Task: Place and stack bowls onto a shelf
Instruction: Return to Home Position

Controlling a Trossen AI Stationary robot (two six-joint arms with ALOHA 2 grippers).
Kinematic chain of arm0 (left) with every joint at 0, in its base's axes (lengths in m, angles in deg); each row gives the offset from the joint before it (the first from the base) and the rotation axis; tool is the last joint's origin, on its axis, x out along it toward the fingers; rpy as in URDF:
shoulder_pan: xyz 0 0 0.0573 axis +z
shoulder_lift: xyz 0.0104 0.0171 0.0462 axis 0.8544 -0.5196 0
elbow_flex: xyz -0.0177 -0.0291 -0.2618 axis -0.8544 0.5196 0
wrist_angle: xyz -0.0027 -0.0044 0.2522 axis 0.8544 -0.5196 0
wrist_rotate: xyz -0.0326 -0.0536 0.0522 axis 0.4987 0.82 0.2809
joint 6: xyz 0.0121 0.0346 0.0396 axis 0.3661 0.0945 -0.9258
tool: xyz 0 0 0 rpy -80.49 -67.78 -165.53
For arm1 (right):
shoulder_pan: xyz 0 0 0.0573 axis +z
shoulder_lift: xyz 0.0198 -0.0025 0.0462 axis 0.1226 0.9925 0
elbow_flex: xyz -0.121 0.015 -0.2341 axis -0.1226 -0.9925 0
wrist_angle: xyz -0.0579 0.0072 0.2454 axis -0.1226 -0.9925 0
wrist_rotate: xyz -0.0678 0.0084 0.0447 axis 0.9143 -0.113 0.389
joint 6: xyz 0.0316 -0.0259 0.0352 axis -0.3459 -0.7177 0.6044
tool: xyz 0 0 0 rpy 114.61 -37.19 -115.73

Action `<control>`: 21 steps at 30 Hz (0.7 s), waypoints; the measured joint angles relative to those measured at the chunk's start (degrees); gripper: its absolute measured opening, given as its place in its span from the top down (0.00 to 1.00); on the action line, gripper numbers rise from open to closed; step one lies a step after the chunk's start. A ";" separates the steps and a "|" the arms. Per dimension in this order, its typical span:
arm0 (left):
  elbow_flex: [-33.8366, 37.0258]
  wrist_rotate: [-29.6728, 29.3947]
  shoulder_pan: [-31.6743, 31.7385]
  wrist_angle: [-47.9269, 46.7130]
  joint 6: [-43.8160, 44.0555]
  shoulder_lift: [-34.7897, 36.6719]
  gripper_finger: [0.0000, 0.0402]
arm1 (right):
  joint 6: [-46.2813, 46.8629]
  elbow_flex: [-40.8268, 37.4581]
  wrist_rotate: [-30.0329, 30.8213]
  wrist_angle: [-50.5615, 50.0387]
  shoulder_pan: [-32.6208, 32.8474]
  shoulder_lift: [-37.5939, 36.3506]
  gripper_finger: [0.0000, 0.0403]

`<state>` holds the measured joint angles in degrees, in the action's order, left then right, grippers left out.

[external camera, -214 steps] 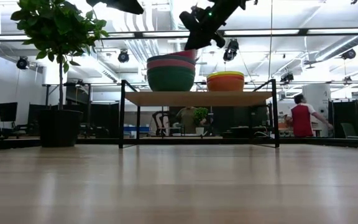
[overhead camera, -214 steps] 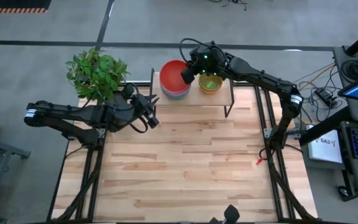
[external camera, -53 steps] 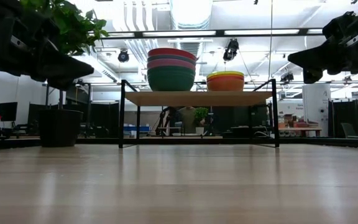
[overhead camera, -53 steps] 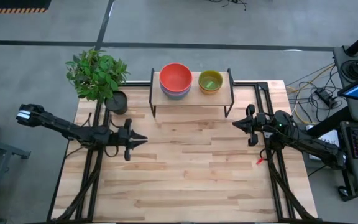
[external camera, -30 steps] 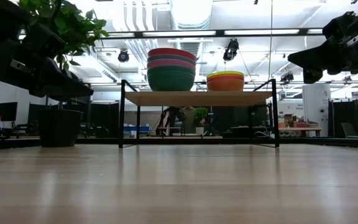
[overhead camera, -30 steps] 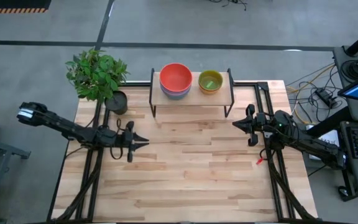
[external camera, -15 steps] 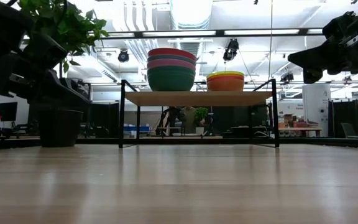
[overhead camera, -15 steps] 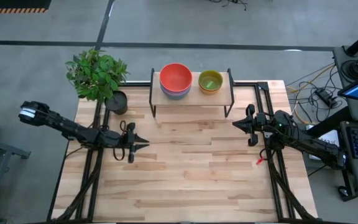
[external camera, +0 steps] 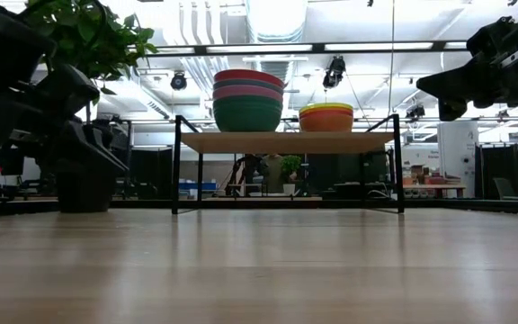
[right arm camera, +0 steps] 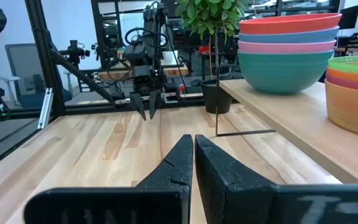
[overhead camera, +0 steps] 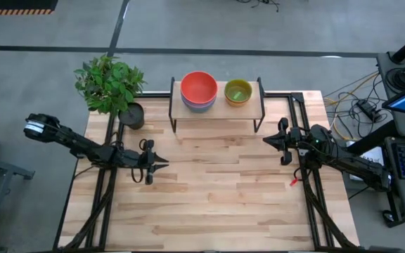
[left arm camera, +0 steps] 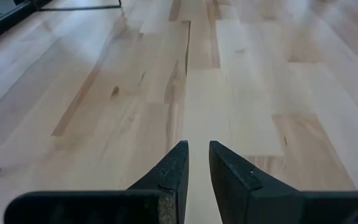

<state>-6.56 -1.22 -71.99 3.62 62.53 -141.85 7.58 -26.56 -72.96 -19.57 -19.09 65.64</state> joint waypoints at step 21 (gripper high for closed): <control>0.00 0.00 0.00 0.04 0.00 -5.70 0.89 | 0.00 0.00 0.02 -0.01 -0.01 0.00 0.98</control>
<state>-6.56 -1.22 -71.98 3.66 62.53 -147.56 7.58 -26.56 -72.94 -19.58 -19.09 65.64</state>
